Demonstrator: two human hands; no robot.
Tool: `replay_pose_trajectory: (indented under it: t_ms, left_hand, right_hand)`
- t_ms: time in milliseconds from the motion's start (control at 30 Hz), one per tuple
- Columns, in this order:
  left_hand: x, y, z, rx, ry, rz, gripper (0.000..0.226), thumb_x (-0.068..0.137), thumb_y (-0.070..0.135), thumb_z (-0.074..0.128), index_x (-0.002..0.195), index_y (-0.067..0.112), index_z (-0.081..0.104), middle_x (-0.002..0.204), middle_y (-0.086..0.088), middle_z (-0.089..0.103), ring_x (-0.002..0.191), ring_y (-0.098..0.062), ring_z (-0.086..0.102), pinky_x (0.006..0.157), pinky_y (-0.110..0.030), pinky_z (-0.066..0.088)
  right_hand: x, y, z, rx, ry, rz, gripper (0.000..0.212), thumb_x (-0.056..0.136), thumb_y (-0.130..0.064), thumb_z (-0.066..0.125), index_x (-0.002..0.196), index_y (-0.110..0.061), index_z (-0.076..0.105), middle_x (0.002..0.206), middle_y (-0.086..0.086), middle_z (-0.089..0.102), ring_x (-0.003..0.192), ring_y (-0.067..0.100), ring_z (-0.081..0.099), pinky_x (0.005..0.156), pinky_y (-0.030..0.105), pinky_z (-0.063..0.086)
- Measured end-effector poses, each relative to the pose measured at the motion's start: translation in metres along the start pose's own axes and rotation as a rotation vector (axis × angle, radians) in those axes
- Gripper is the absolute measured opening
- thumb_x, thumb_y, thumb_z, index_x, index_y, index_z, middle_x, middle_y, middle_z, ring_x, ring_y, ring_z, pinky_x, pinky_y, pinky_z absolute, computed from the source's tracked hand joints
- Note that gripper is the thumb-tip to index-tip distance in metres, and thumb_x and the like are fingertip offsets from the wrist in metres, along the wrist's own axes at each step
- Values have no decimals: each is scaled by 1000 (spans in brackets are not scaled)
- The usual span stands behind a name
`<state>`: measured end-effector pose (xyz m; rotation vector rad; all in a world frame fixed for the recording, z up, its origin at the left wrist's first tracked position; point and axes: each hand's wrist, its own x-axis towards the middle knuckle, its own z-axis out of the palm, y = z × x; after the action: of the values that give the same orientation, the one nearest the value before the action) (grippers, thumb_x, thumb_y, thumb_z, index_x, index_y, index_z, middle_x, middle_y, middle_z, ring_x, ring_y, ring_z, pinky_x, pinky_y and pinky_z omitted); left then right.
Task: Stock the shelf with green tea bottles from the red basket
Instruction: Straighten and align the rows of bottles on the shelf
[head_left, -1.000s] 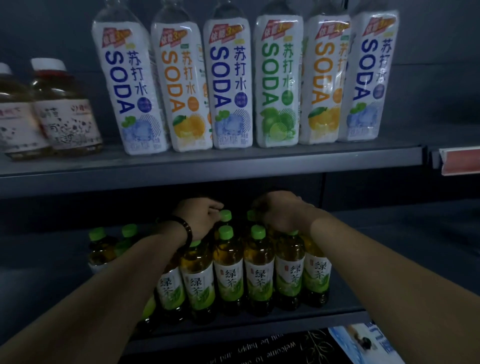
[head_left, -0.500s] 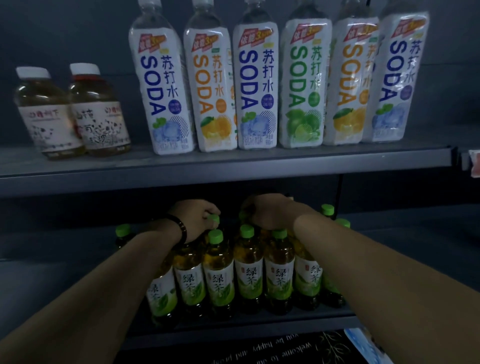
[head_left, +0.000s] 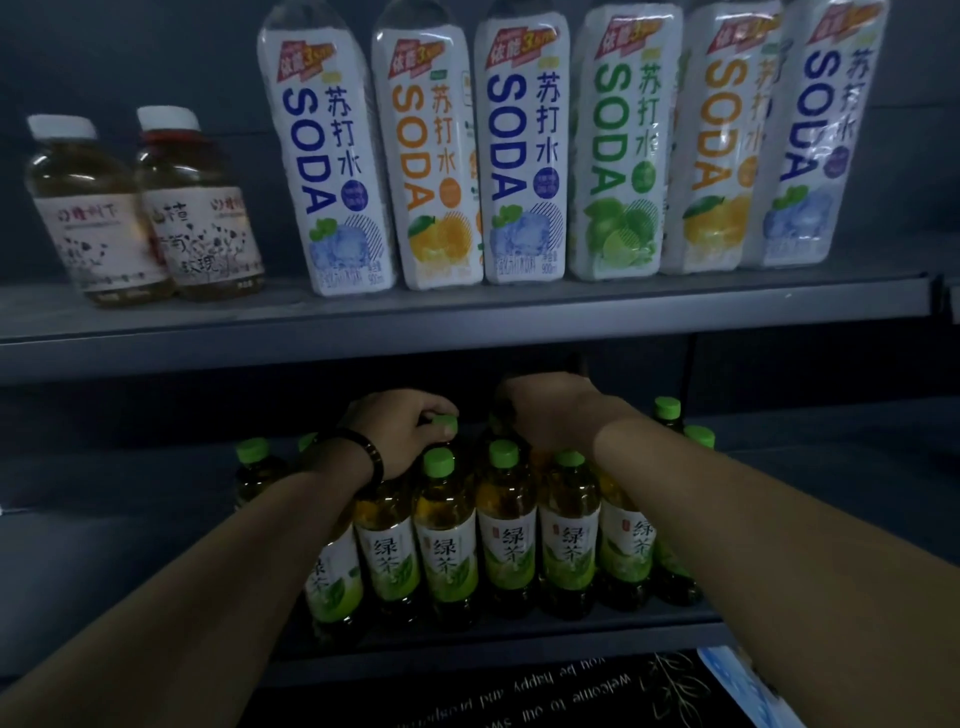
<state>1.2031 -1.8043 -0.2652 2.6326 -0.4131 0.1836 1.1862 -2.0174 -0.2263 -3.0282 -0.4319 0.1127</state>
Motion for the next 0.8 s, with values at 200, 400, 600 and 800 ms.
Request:
replay_pose_trajectory:
  t_ms: [200, 400, 600, 800]
  left_hand:
    - [2, -4, 2, -96, -11, -36, 34, 95, 41, 72, 129, 40, 72, 127, 7, 73, 115, -13, 67, 108, -40, 54]
    - [-9, -14, -18, -72, 50, -72, 33, 108, 35, 52, 136, 30, 69, 135, 4, 71, 121, -18, 65, 106, -33, 52]
    - [-21, -43, -46, 102, -79, -169, 42, 99, 35, 68, 141, 35, 64, 133, 4, 70, 121, -14, 64, 106, -26, 49]
    - [-23, -47, -41, 135, -21, -154, 36, 99, 41, 66, 135, 41, 66, 126, 9, 73, 119, -16, 65, 116, -41, 42]
  right_hand:
    - [3, 3, 2, 38, 1, 6, 36, 107, -21, 55, 143, -22, 56, 132, 5, 63, 118, 24, 60, 94, 37, 47]
    - [7, -3, 4, 82, -5, 48, 37, 107, -37, 52, 143, -31, 56, 121, -2, 61, 128, 30, 56, 120, 58, 32]
    - [16, -30, 11, 234, 68, 7, 43, 105, -50, 51, 146, -39, 55, 145, -1, 60, 137, 26, 52, 123, 56, 30]
    - [29, -46, 14, 226, 58, -17, 48, 97, -60, 59, 143, -44, 58, 149, -4, 58, 140, 26, 49, 123, 57, 28]
